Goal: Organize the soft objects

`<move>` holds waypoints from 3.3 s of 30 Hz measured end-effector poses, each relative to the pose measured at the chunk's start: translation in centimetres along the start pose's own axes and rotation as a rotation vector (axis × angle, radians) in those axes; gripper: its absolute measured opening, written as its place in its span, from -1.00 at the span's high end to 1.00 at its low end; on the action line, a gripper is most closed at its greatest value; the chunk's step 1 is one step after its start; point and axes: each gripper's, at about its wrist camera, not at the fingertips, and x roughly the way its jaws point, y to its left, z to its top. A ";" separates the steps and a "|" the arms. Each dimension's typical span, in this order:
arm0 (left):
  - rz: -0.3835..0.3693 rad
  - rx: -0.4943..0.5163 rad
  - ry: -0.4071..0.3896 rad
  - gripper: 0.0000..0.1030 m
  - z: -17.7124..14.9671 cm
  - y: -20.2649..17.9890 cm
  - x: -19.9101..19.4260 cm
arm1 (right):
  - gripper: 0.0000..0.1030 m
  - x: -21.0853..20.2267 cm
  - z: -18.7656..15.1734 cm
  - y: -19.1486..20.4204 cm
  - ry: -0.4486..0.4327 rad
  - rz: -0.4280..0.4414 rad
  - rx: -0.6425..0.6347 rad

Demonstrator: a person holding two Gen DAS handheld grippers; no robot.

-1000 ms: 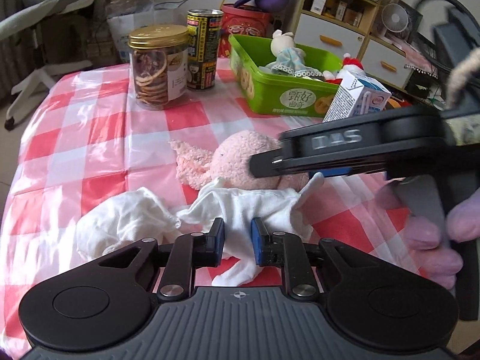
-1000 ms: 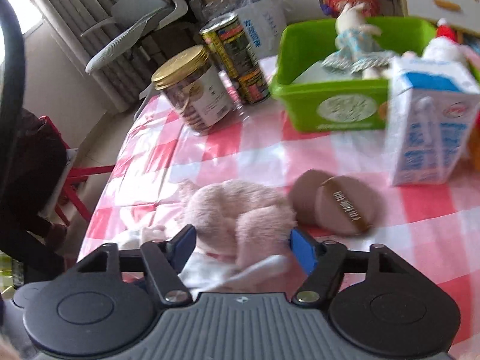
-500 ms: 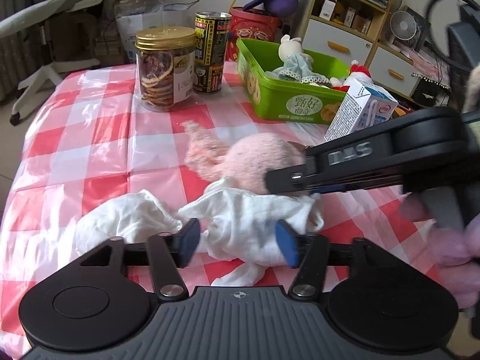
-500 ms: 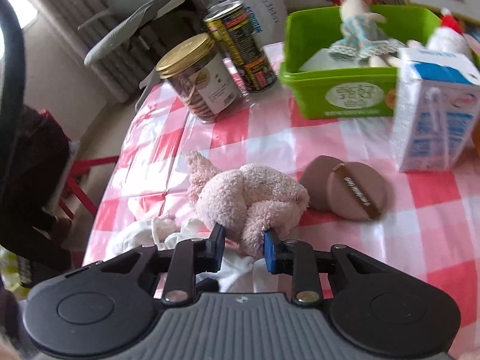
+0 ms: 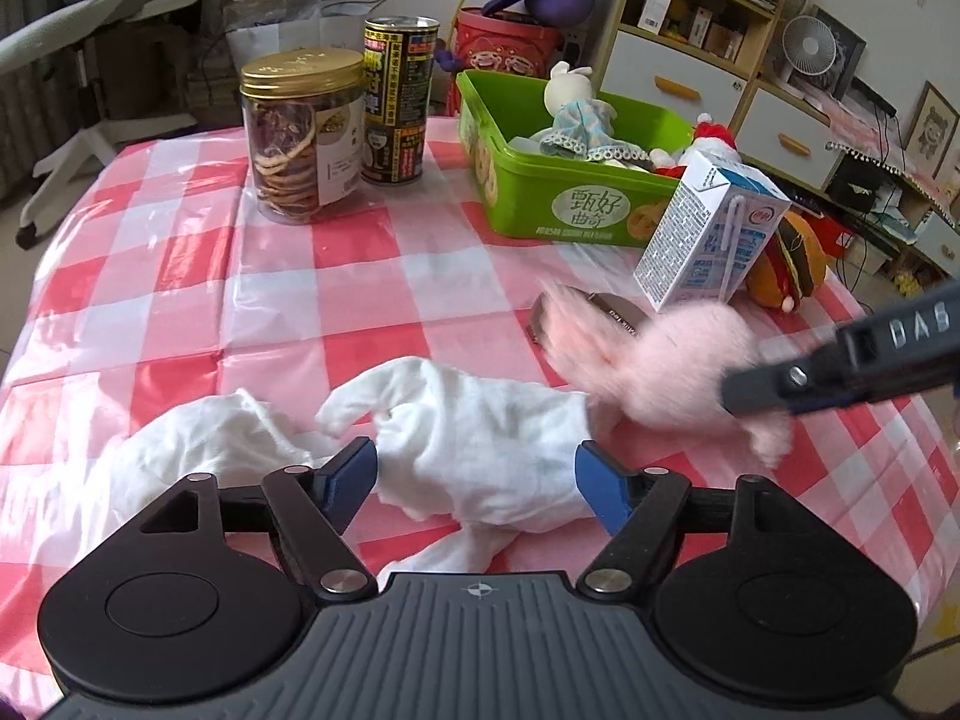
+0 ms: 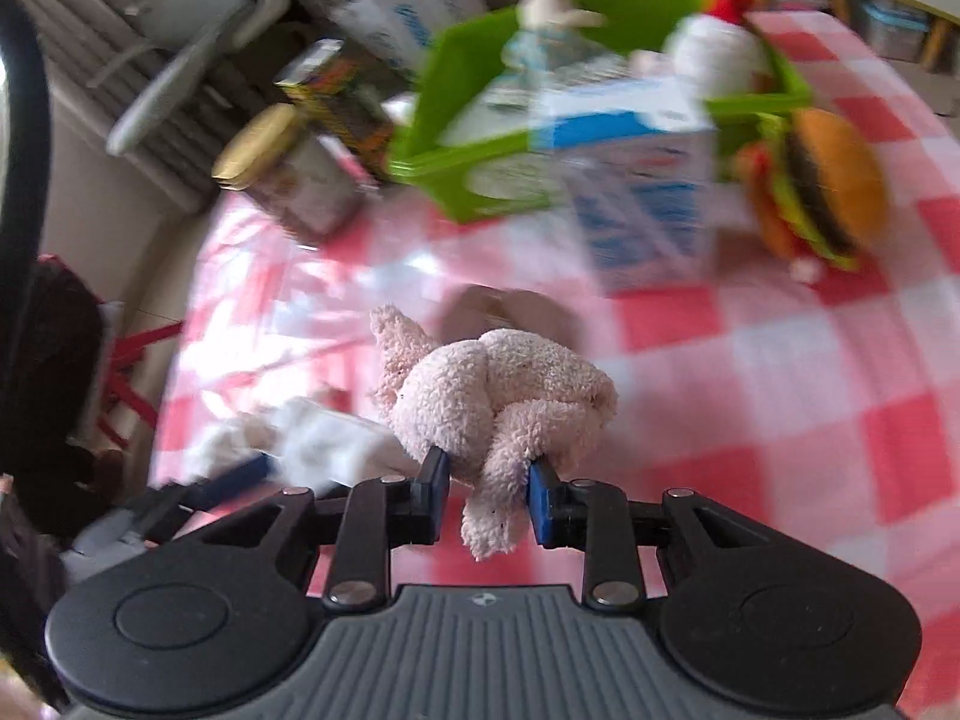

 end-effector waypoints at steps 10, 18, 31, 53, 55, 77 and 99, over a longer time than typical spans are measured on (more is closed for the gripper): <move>0.049 -0.041 0.041 -0.41 0.4 -1.1 1.5 | 0.42 -1.0 0.1 -5.8 -0.001 0.000 0.128; 0.083 -0.048 0.059 -0.31 0.7 -1.8 2.1 | 0.08 -0.2 -0.2 -6.6 0.018 0.016 0.154; 0.070 -0.098 0.032 0.48 2.3 -2.8 1.6 | 0.76 0.7 0.0 -6.2 0.008 0.105 0.153; 0.033 -0.178 0.081 0.52 2.6 -1.0 0.4 | 0.30 -1.5 -0.2 -2.0 -0.125 0.036 -0.139; 0.031 -0.184 0.080 0.52 2.6 -0.8 0.2 | 0.30 -1.0 -0.4 -1.2 -0.118 0.015 -0.187; 0.028 -0.187 0.114 0.51 2.7 -0.7 1.0 | -0.21 2.6 0.2 -0.9 -0.077 -0.093 -0.139; 0.024 -0.180 0.095 0.52 2.9 -1.0 0.8 | 0.28 2.8 1.3 -3.6 -0.080 -0.009 0.188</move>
